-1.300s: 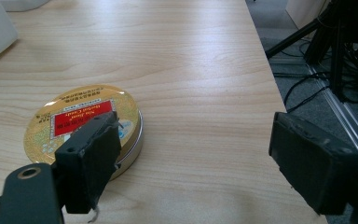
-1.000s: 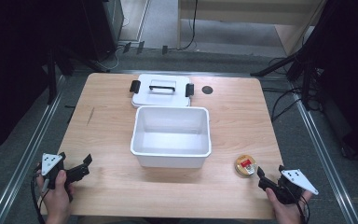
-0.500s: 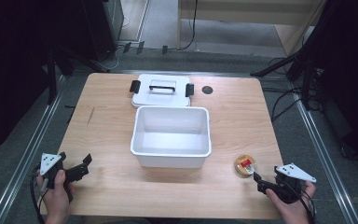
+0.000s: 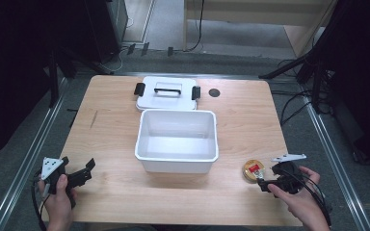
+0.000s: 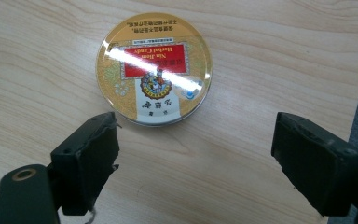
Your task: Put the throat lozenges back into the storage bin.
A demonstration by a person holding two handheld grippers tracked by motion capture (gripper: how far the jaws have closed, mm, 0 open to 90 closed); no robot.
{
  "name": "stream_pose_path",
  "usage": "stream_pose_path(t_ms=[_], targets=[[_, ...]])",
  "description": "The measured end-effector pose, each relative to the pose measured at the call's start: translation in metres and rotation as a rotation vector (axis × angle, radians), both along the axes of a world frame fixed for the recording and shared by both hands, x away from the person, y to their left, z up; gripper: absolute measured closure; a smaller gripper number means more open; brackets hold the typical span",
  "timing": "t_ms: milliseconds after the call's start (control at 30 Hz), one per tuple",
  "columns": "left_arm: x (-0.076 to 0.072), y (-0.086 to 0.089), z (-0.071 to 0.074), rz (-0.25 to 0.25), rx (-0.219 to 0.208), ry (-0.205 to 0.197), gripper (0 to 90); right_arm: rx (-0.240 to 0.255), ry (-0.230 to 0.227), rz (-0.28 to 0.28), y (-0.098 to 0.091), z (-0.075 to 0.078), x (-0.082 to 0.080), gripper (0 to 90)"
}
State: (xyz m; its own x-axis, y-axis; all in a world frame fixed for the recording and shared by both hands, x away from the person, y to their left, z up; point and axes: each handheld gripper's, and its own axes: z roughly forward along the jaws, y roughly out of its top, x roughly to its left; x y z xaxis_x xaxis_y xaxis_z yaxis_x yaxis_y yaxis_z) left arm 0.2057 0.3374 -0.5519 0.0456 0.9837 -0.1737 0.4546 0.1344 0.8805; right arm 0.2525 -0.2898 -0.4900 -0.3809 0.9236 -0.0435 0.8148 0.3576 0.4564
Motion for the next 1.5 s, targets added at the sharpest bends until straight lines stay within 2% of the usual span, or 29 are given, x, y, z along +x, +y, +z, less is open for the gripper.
stream_pose_path(t_ms=[100, 233, 333, 567, 700, 933, 1033, 1267, 1500], targets=[[0.0, 0.0, 0.0, 0.0, -0.002, 0.0, 0.4, -0.03, 0.046, 0.019, 0.006, 0.003, 0.008, 14.1], [0.0, 0.001, 0.0, 0.003, -0.004, 0.0, 0.4, -0.036, 0.112, 0.055, 0.014, 0.007, 0.018, 13.8], [0.0, 0.0, 0.0, 0.005, -0.002, 0.001, 0.4, -0.058, 0.156, 0.064, 0.02, 0.009, 0.026, 13.3], [0.0, 0.001, 0.0, 0.006, -0.005, 0.003, 0.4, -0.114, 0.216, 0.083, 0.036, 0.011, 0.041, 11.8], [0.0, 0.001, 0.0, 0.004, -0.001, 0.002, 0.4, -0.119, 0.249, 0.071, 0.041, 0.01, 0.049, 8.7], [0.0, 0.0, 0.0, 0.006, 0.001, 0.004, 0.4, -0.156, 0.329, 0.046, 0.046, 0.001, 0.059, 5.8], [0.0, 0.0, 0.0, 0.006, 0.001, 0.005, 0.4, -0.176, 0.335, 0.019, 0.048, -0.002, 0.062, 8.3], [0.0, 0.0, 0.0, 0.007, 0.002, 0.007, 0.5, -0.171, 0.35, 0.018, 0.054, -0.007, 0.068, 8.6], [0.001, -0.002, 0.0, 0.005, 0.018, 0.004, 0.4, -0.202, 0.355, -0.011, 0.057, -0.014, 0.073, 13.2]])
